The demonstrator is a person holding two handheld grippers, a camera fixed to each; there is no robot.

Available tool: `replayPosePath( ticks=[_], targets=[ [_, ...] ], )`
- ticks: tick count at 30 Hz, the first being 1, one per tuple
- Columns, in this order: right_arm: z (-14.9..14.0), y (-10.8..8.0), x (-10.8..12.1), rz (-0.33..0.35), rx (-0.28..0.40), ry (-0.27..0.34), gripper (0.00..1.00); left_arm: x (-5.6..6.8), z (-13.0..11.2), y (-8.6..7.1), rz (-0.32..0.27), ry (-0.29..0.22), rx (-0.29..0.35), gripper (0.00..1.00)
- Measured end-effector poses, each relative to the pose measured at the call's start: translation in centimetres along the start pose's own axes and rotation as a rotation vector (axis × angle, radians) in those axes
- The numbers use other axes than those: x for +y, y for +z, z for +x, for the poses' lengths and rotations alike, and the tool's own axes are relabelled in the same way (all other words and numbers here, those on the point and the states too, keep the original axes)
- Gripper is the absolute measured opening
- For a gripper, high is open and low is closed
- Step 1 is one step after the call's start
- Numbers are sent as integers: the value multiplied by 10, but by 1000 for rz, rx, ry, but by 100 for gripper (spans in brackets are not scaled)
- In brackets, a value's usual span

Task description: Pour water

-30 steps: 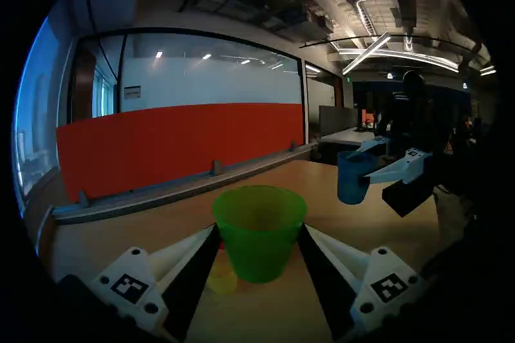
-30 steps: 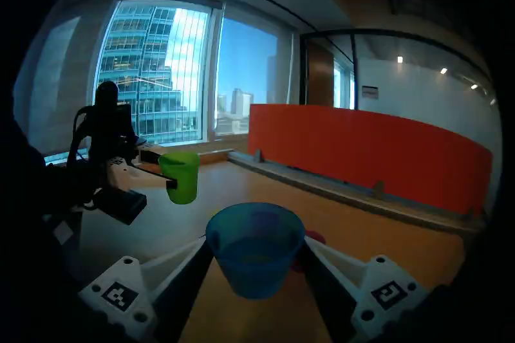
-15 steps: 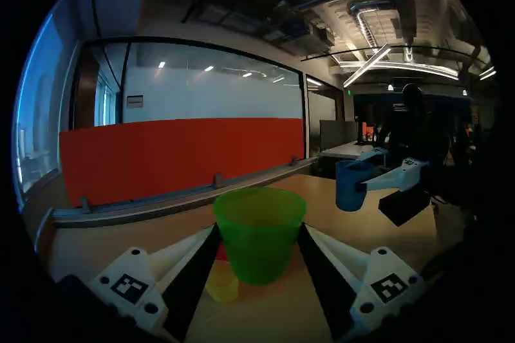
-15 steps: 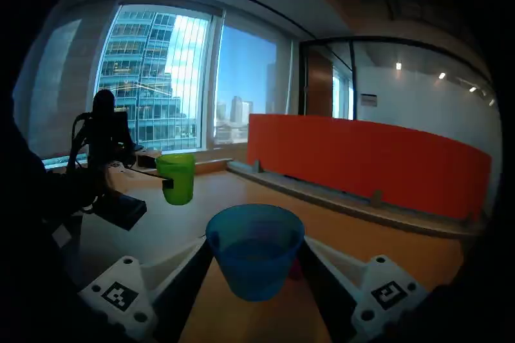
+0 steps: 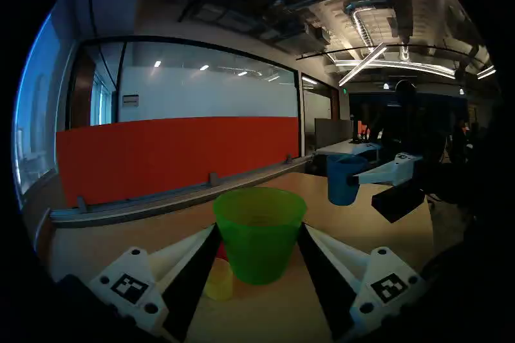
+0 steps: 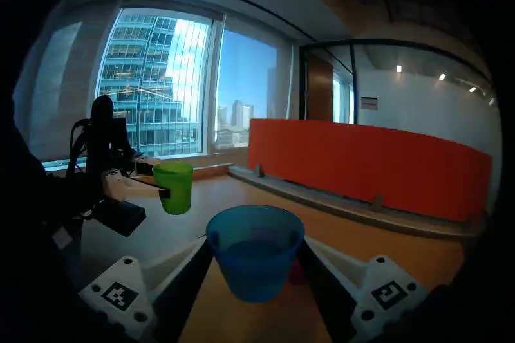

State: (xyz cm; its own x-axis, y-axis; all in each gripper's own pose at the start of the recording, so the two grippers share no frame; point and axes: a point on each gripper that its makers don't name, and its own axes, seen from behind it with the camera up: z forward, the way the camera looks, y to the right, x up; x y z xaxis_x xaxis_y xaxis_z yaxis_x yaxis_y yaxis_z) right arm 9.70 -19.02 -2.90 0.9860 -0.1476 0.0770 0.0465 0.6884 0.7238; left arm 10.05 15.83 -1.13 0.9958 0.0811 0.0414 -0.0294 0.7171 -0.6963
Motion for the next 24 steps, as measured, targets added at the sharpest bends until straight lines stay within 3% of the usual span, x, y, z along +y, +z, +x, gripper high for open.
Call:
replayPosePath(
  ticks=[24],
  targets=[
    [31,8,-3,31,11,-102,90,19,-11,0,-38,-1,-2,82]
  ],
)
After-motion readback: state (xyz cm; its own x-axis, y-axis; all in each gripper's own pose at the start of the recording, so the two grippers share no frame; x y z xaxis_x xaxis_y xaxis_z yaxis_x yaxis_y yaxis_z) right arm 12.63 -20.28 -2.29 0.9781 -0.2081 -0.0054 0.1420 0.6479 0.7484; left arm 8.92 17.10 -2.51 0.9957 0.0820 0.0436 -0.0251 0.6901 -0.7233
